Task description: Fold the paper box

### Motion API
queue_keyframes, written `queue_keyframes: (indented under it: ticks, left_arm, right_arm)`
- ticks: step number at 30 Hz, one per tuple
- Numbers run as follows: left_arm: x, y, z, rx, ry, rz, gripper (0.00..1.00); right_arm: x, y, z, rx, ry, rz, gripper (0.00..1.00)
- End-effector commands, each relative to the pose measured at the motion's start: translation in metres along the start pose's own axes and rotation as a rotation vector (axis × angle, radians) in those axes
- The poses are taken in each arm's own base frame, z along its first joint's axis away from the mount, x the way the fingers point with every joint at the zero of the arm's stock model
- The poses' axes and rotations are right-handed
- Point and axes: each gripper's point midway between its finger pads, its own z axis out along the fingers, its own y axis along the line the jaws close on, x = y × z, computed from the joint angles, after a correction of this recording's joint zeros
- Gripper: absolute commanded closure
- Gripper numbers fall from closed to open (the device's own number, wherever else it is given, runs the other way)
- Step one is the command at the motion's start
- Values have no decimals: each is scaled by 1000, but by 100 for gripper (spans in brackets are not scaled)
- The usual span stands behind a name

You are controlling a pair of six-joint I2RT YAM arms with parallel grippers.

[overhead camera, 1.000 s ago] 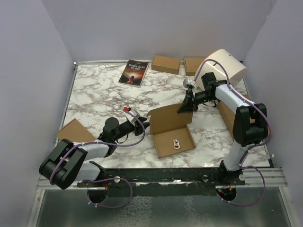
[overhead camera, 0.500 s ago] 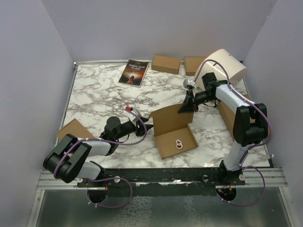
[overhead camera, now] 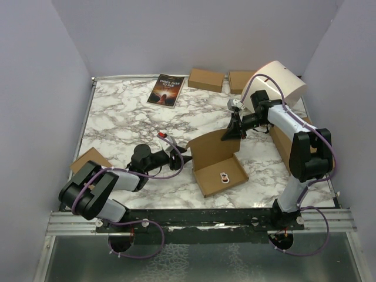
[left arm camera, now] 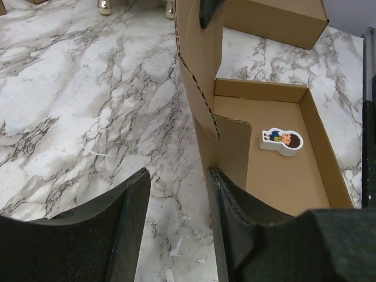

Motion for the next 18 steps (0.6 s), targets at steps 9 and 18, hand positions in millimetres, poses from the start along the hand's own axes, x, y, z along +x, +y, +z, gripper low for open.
queue_keyframes:
  ticks: [9,18]
  left_arm:
    - [-30,-38,4,212,-101,65,53]
    - [-25,-44,-1,239,-81,91,53]
  right_arm:
    - [-19,18,6,-56,-70,-65,99]
    - [-23,23,5,-62,-78,-91,99]
